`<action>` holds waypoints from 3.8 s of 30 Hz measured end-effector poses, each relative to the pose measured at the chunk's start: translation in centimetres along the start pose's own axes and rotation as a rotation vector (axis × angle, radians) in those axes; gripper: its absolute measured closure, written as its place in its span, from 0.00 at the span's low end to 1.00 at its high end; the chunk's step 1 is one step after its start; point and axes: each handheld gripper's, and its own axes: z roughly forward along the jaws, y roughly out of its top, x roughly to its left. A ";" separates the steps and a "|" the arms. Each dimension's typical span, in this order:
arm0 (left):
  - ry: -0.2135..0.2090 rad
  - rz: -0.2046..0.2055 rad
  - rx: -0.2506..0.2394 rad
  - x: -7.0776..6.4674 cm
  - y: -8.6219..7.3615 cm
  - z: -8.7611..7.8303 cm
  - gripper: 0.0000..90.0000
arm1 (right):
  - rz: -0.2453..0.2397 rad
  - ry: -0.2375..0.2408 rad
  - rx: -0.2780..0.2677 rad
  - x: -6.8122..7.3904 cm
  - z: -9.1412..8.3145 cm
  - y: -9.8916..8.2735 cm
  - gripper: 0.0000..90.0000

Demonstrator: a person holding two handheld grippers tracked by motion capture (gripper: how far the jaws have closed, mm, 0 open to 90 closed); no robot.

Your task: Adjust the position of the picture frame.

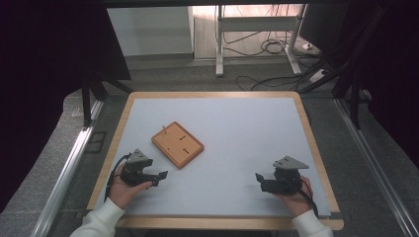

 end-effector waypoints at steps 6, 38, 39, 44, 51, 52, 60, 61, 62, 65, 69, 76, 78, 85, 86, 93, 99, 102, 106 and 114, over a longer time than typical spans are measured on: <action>0.007 0.008 -0.001 -0.2 0.1 0.1 0.22 | -0.002 -0.006 0.007 -0.2 0.1 -0.3 0.16; 0.062 0.000 -0.043 2.1 2.5 0.2 0.36 | 0.016 -0.018 0.020 0.4 -0.8 -0.7 0.19; 0.064 -0.001 -0.045 2.3 2.8 0.3 0.37 | 0.017 -0.017 0.020 0.3 -0.8 -0.8 0.19; 0.093 -0.018 -0.054 3.7 3.6 1.0 0.40 | 0.016 -0.014 0.017 0.5 -0.8 -0.7 0.19; 0.131 -0.021 -0.044 5.8 5.3 2.8 0.47 | 0.001 -0.003 0.021 0.7 -0.4 -0.5 0.19; 0.138 -0.010 -0.044 6.0 5.6 3.1 0.49 | 0.001 -0.003 0.022 0.7 -0.4 -0.5 0.19; 0.163 0.006 -0.021 7.6 8.2 6.0 0.66 | 0.007 -0.009 0.021 0.5 -0.5 -0.6 0.19; 0.170 0.004 -0.018 7.7 8.4 6.3 0.67 | 0.008 -0.009 0.020 0.5 -0.5 -0.7 0.19; 0.169 0.002 -0.020 7.9 8.5 6.6 0.70 | 0.009 -0.008 0.020 0.5 -0.6 -0.7 0.19; 0.143 -0.011 -0.036 8.2 8.7 7.0 0.75 | 0.009 -0.012 0.020 0.4 -0.7 -0.8 0.19; 0.116 -0.020 -0.037 8.1 8.7 7.5 0.78 | 0.012 -0.013 0.023 0.3 -0.6 -0.8 0.19; 0.138 -0.011 -0.032 8.2 9.0 7.9 0.93 | 0.009 -0.014 0.025 0.4 -0.5 -0.7 0.19; 0.134 0.001 -0.033 8.3 9.0 7.9 0.94 | 0.008 -0.013 0.028 0.4 -0.4 -0.7 0.19; 0.132 0.024 -0.039 8.2 9.1 8.1 0.94 | 0.006 -0.015 0.031 0.4 -0.3 -0.8 0.19; 0.129 0.027 -0.040 8.1 9.1 8.2 0.94 | 0.006 -0.016 0.031 0.4 -0.3 -0.8 0.19; 0.104 0.047 -0.038 6.6 9.3 8.6 0.94 | 0.006 -0.020 0.028 0.4 -0.4 -0.8 0.19; 0.075 0.065 -0.036 4.6 9.8 9.4 0.94 | 0.009 -0.025 0.024 0.3 -0.4 -0.8 0.19; 0.060 0.078 -0.033 3.8 10.2 9.9 0.94 | 0.012 -0.027 0.023 0.2 -0.5 -0.8 0.19; 0.042 0.092 -0.031 2.8 10.7 10.5 0.95 | 0.012 -0.029 0.018 0.2 -0.6 -0.8 0.19; -0.007 0.118 -0.031 0.3 11.5 11.8 0.95 | 0.015 -0.028 0.016 0.1 -0.6 -0.8 0.19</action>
